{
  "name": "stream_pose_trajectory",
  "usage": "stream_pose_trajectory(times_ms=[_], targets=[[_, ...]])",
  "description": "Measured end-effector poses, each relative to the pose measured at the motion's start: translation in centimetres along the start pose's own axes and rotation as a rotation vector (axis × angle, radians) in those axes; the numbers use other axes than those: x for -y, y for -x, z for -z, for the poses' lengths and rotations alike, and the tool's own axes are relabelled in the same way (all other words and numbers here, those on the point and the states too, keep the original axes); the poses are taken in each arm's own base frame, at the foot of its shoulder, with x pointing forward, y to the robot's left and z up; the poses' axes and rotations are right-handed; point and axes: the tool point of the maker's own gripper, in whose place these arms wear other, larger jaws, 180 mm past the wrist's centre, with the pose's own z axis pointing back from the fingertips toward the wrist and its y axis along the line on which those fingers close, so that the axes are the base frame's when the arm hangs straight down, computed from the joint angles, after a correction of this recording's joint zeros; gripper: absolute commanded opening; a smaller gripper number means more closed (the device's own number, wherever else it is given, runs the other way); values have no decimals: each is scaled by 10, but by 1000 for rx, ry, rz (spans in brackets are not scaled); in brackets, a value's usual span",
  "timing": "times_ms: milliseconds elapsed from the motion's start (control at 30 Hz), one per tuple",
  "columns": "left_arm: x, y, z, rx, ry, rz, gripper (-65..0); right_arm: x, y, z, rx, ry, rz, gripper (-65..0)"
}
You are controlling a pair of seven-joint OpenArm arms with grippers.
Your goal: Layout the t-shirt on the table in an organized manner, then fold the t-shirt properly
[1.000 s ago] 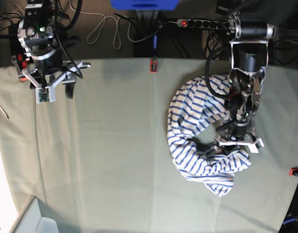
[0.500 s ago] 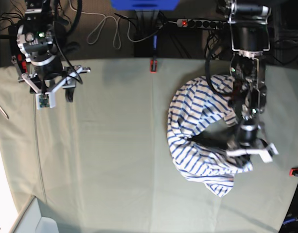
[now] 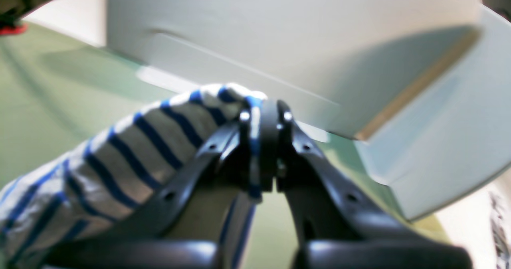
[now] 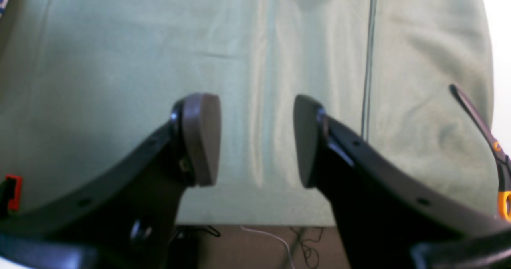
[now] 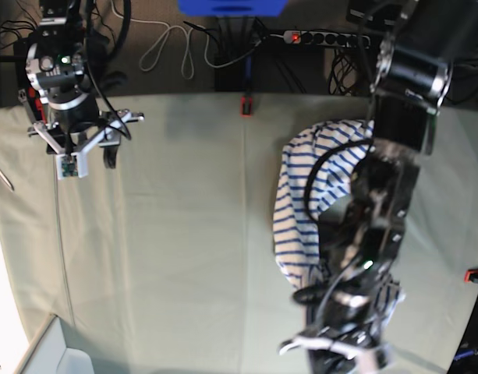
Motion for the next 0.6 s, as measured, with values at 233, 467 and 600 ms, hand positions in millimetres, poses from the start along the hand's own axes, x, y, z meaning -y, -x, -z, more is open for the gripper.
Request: stream_pose_trajectory(times_ms=[233, 467, 600], targets=[[74, 17, 30, -50, 119, -1, -649, 15, 14, -3, -63, 42, 4, -344], [163, 61, 18, -141, 279, 0, -649, 32, 20, -6, -83, 88, 24, -344], [187, 72, 9, -164, 335, 12, -649, 31, 20, -6, -83, 86, 27, -344]])
